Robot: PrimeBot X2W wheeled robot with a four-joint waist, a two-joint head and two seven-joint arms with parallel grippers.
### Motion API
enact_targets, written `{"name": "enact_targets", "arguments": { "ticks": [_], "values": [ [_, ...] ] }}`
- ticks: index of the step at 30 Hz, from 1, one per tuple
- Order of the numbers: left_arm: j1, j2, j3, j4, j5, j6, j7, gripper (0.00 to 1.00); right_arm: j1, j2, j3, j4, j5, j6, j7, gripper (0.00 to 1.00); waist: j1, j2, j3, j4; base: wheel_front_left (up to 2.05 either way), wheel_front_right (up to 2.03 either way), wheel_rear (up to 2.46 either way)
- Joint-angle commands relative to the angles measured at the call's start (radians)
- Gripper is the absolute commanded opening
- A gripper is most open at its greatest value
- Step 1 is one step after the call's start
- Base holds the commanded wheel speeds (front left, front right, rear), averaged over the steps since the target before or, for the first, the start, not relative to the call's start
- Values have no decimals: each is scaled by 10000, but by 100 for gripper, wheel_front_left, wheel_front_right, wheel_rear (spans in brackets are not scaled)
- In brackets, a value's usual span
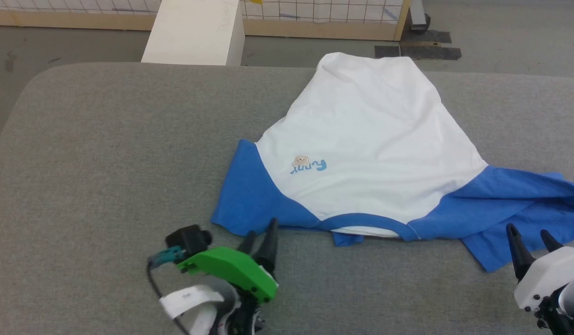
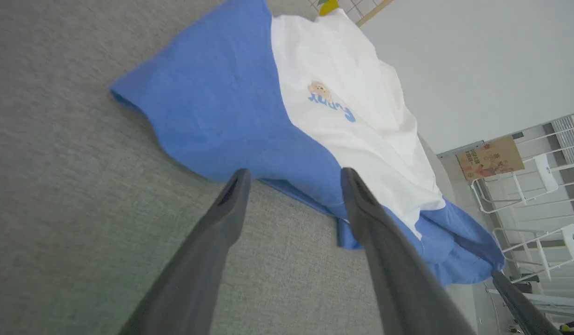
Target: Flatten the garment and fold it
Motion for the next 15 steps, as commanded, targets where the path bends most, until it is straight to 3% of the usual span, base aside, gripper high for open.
{"name": "enact_targets", "arguments": {
  "ticks": [1,4,9,15],
  "values": [
    [-292,-7,-183,55,-178,184,176,100,-83,1,43,-67,-77,-13,-27,100,0,0,59,-71,0,0,0],
    [-668,-7,-399,503,-528,694,305,100,-212,28,128,-97,-99,-13,-41,100,0,0,215,-200,0,0,0],
    [-1281,77,-426,1666,87,1466,-44,100,-287,52,236,-62,-38,-13,-102,100,0,0,421,-433,0,0,0],
    [-1601,98,-350,2376,141,1489,-249,100,-311,13,197,-25,-29,-13,-178,100,0,0,593,-583,0,0,0]
  ]
}}
